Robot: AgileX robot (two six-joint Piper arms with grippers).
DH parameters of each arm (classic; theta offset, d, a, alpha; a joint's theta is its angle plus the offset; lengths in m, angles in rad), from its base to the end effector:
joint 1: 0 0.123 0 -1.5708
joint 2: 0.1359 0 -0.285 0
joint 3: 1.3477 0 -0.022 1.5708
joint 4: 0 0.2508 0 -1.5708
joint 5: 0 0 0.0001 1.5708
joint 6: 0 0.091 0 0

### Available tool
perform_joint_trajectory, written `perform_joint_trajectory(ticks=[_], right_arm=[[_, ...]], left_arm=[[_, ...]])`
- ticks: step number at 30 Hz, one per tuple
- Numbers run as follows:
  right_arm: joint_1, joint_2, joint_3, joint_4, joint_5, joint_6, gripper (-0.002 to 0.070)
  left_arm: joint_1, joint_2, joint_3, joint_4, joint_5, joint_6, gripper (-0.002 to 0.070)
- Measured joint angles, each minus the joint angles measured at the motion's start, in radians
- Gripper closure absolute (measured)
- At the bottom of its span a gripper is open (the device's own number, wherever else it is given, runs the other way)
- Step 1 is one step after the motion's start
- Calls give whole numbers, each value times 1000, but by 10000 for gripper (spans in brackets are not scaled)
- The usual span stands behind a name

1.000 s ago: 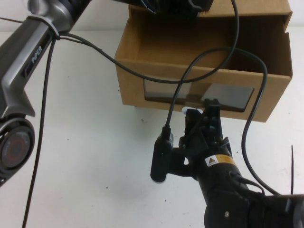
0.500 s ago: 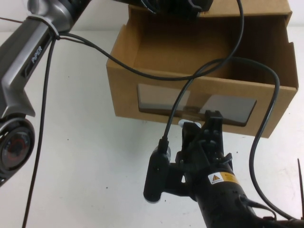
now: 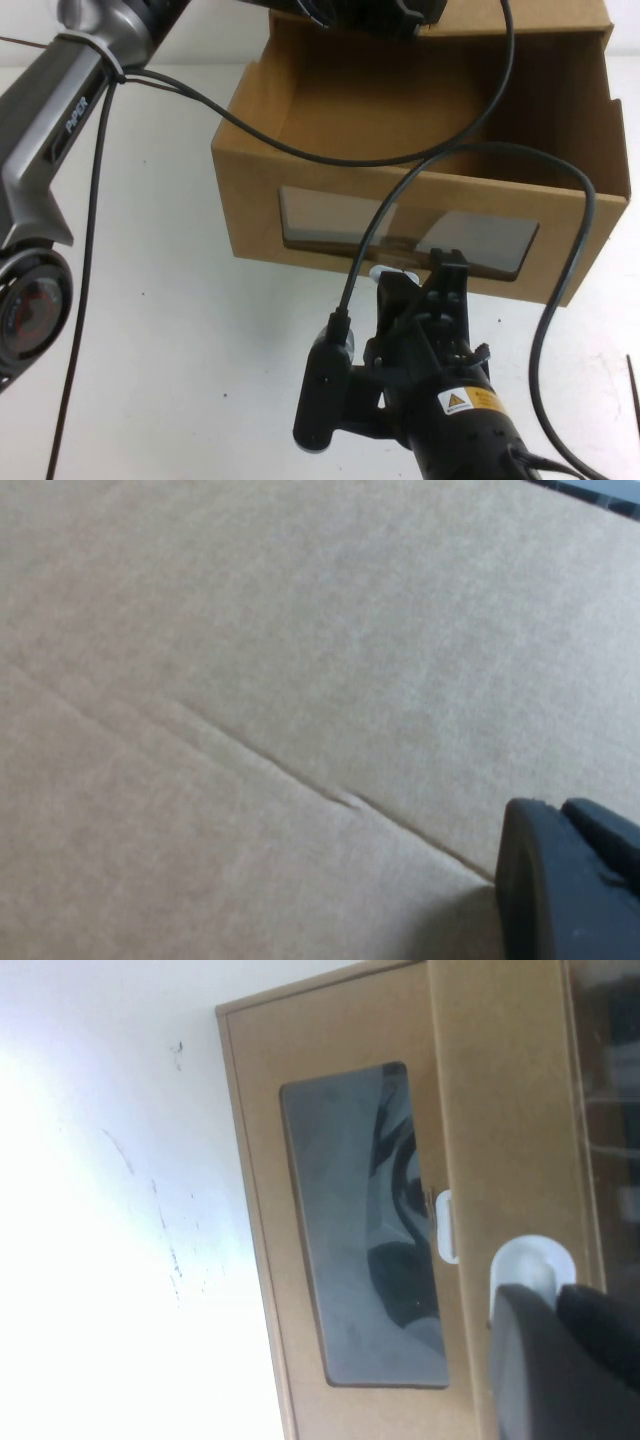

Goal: Open the shoe box
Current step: 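Pull the top drawer of the cardboard box fully open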

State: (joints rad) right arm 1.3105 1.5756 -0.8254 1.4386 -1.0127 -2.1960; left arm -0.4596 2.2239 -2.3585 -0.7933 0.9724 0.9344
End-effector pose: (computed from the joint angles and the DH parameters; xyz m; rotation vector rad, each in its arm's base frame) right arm 0.1499 0.2658 0.2465 -1.2908 1.3508 -0.7013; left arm 0.4276 -0.2715 0.3602 1.2073 1.7210 -0.6992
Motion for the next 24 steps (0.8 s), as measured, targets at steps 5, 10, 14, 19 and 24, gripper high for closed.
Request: perform_joint_trajectory(ticks=[5,10,14,19,24], right_arm=[[3,-5,0,6,0,-2,675],[-6,-5,0,6,2,-2,675],[-9,-5,0,-8,17,-2,643],[-9,-5,0,-65,34,-2,503],[-9,-5,0,-79,21,0,366]], left_arm=[[0,0,0,2,0,0,679],[0,0,0,2,0,0,679],[0,0,0,2,-4,-2,679],[0,2,0,-7,-6,-2,679],[0,2,0,-9,-7,-2,679]])
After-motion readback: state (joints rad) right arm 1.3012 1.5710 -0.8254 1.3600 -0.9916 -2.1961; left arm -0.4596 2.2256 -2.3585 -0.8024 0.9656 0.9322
